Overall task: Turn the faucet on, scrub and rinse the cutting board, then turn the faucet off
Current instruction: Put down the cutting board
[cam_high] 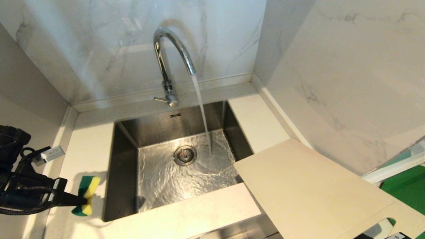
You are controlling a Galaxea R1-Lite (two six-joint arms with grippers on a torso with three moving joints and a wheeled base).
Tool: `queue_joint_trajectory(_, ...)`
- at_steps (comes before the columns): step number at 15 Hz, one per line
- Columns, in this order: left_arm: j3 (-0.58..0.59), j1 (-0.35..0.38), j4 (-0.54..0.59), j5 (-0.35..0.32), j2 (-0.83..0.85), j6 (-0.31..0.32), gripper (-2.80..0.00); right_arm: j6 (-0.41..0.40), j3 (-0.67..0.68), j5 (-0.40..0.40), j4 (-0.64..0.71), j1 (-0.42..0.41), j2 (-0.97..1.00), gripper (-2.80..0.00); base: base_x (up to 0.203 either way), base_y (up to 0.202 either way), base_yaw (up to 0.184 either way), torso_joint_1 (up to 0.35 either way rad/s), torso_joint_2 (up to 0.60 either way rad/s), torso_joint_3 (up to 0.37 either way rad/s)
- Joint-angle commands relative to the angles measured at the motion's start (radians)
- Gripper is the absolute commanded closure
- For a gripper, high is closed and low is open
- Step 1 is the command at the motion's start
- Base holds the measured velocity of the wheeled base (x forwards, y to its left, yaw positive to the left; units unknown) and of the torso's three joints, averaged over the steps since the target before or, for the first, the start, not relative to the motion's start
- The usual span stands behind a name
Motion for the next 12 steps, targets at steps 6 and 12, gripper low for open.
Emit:
queue_joint_trajectory(6,-0.001,-0.001,0.001,-0.003,0.007,-0.022,0.0,0.075,-0.05,0.038,0.06,0.0,0.077,0.0,0.0,0.0,0.0,0.0,0.0,0.0)
queue_joint_trajectory(12,-0.001,0.0,0.001,-0.001,0.007,-0.027,0.0,0.142,-0.052,0.08,0.115,0.0,0.166,0.0,0.0,0.0,0.0,0.0,0.0,0.0)
